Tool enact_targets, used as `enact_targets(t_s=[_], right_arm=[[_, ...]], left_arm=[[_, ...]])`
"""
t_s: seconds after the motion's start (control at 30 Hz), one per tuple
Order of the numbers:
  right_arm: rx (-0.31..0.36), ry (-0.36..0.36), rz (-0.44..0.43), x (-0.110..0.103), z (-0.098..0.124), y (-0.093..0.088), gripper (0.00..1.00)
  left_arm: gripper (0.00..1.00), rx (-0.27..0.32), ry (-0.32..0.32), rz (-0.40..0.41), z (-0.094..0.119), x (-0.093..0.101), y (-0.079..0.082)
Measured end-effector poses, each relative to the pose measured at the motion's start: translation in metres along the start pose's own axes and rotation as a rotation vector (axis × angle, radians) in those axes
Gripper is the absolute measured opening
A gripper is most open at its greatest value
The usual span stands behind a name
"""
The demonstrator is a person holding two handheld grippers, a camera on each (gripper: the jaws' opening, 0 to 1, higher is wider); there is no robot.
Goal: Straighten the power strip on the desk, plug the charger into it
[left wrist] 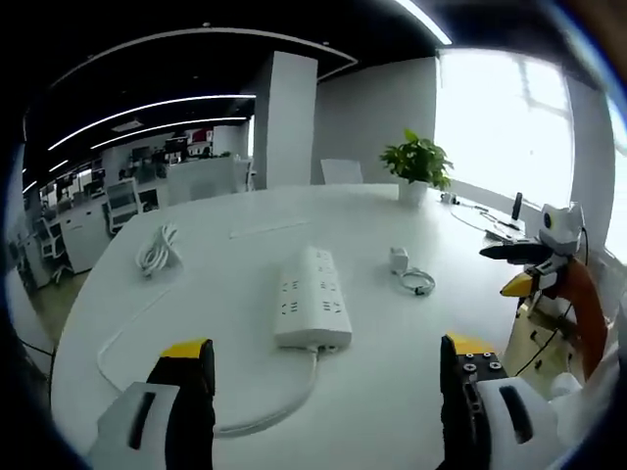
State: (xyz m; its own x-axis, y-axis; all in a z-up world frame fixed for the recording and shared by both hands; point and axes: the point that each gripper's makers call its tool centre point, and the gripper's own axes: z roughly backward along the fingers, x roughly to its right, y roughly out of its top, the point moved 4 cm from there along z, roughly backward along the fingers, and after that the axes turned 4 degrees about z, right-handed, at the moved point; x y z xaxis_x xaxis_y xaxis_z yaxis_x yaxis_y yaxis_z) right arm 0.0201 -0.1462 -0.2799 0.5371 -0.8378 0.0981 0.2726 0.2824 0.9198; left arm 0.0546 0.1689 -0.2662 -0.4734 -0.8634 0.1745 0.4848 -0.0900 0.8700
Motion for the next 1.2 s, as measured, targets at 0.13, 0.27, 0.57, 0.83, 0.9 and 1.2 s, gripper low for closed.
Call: enact_targets(t_s=[0.13, 0.27, 0.57, 0.83, 0.9, 1.2], right_arm=[[0.003, 0.001, 0.002, 0.001, -0.001, 0.001, 0.76], [0.007, 0.009, -0.001, 0.000, -0.004, 0.003, 0.76], [0.010, 0.027, -0.001, -0.005, -0.009, 0.004, 0.76], [0.004, 0.022, -0.005, -0.002, -0.009, 0.002, 0.76], [0.001, 0.025, -0.007, -0.002, -0.010, 0.001, 0.76], [0.009, 0.030, -0.017, -0.001, -0.008, 0.004, 0.76]], left_arm=[[0.96, -0.012, 0.011, -0.017, -0.009, -0.002, 0.004], [0.96, -0.034, 0.000, -0.035, -0.014, 0.000, 0.003], [0.96, -0.084, -0.002, -0.054, -0.063, 0.000, 0.017], [0.94, -0.118, 0.004, -0.044, -0.100, -0.008, 0.018], [0.94, -0.125, 0.009, -0.046, -0.110, -0.010, 0.019], [0.92, -0.167, -0.017, -0.032, -0.141, -0.007, 0.011]])
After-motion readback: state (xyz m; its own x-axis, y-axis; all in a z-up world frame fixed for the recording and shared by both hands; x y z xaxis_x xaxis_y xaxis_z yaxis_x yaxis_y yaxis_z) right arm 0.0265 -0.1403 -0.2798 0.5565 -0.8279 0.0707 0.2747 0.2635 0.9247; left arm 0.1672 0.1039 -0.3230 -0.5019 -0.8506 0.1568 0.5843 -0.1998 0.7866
